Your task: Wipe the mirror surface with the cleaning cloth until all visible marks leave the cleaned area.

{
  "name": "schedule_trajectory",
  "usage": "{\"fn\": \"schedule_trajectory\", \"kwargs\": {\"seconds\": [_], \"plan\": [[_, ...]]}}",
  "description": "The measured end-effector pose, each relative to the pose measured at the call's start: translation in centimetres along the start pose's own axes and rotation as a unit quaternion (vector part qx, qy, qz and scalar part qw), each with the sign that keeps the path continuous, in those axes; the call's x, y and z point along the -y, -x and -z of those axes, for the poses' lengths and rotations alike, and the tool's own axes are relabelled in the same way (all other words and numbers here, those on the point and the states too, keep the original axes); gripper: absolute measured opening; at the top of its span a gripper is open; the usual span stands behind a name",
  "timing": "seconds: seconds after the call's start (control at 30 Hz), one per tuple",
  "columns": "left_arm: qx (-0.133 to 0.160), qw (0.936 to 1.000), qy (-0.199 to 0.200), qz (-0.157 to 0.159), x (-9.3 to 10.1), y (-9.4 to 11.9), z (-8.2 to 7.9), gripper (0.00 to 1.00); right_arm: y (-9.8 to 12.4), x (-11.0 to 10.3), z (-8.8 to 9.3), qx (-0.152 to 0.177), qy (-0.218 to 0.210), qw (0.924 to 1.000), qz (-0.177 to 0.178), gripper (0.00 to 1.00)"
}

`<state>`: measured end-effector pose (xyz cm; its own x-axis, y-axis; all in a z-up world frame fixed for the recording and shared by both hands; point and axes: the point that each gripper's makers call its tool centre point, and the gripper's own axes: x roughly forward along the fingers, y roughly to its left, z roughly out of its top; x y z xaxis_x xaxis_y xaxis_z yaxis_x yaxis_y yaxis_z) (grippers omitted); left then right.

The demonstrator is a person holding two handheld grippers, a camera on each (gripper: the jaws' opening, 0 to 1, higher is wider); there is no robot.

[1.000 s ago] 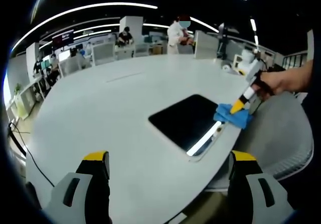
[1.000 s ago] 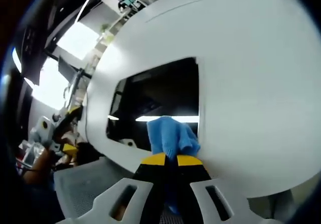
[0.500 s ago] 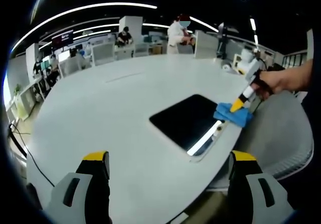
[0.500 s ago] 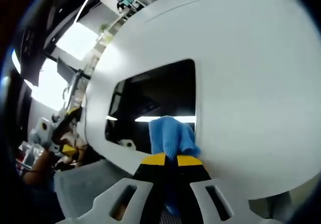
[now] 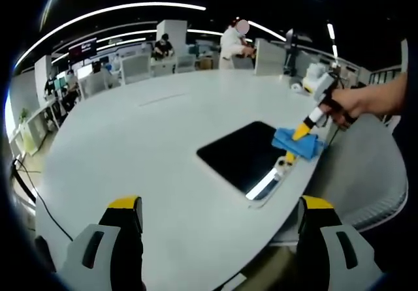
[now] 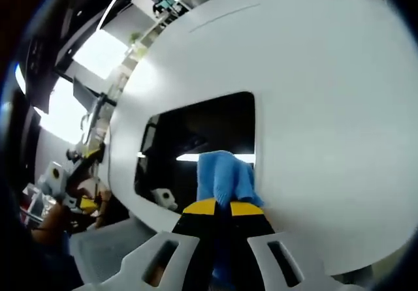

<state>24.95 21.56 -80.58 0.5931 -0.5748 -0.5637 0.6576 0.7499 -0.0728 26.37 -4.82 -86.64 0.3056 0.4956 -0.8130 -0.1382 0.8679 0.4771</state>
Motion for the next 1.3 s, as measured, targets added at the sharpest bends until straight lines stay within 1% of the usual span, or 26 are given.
{"fn": "schedule_trajectory", "kwargs": {"seconds": [0.37,0.6,0.8,0.9,1.0,1.13,1.3], "plan": [[0.000,1.0000,0.004,-0.001,0.1,0.0,0.2,0.99,-0.7,0.4,-2.2,0.003,0.003,1.0000,0.003,0.00],[0.005,0.9999,0.010,-0.004,0.1,0.1,0.0,0.99,-0.9,0.7,-3.1,0.004,0.004,1.0000,0.005,0.00],[-0.001,0.9999,0.010,-0.002,0.4,-0.2,0.4,0.99,-1.3,0.9,-4.2,0.005,0.008,0.9999,0.007,0.00],[0.010,0.9996,0.027,0.002,0.7,-0.2,0.1,0.99,-1.6,1.1,-5.0,0.006,0.010,0.9999,0.009,0.00],[0.016,0.9993,0.032,-0.002,0.5,-0.1,-0.2,0.99,-1.8,1.2,-5.8,0.007,0.011,0.9999,0.011,0.00],[0.017,0.9994,0.031,-0.003,0.3,-0.1,-0.2,0.99,-2.1,1.4,-6.9,0.007,0.013,0.9998,0.013,0.00],[0.015,0.9991,0.038,-0.003,0.2,-0.1,-0.1,0.99,-2.5,1.5,-7.9,0.009,0.013,0.9998,0.014,0.00]]}}
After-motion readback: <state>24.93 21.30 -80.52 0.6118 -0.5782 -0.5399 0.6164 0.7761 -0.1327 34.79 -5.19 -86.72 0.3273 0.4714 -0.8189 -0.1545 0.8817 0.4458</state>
